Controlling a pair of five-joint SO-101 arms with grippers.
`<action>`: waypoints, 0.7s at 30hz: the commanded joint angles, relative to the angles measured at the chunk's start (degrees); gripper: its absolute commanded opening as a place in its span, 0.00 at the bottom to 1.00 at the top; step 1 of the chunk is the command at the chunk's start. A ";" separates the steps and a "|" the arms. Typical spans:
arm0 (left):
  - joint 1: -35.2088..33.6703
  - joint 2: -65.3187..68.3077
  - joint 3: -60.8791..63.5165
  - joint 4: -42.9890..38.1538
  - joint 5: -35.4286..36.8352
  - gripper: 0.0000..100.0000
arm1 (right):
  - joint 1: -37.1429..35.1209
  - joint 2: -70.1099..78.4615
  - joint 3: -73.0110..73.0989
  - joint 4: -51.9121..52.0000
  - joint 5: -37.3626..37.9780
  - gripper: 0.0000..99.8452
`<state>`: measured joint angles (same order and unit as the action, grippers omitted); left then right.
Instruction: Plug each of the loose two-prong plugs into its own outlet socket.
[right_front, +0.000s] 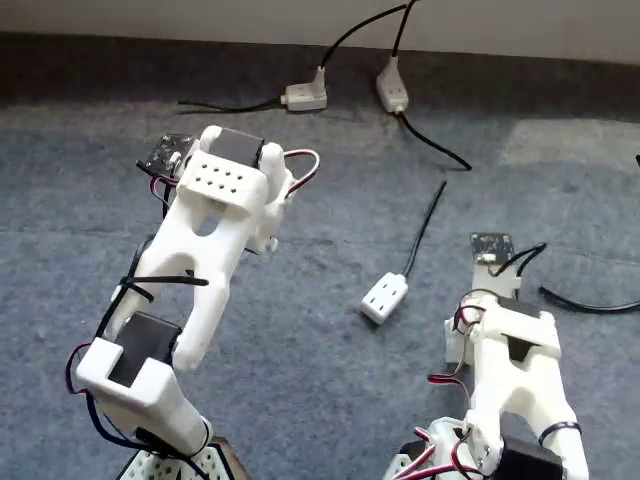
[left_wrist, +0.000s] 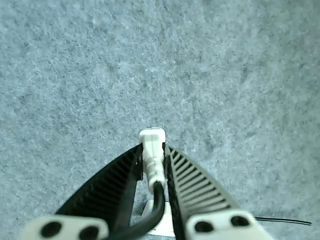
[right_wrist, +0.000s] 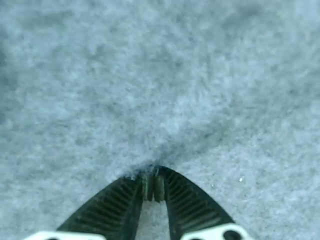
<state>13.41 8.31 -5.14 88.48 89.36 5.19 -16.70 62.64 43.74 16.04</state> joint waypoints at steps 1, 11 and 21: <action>-0.66 -2.77 -0.13 0.44 -0.18 0.01 | -9.19 -0.84 -5.76 -0.84 -0.70 0.01; -0.31 -2.77 -0.22 0.09 -0.09 0.01 | 7.16 -0.75 -40.92 31.60 -0.18 0.01; -0.75 -2.77 -0.48 0.09 -0.26 0.01 | -10.24 14.99 -33.89 23.16 -1.76 0.01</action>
<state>13.05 8.31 -4.88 88.48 89.36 -1.67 -6.24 27.21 70.37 16.04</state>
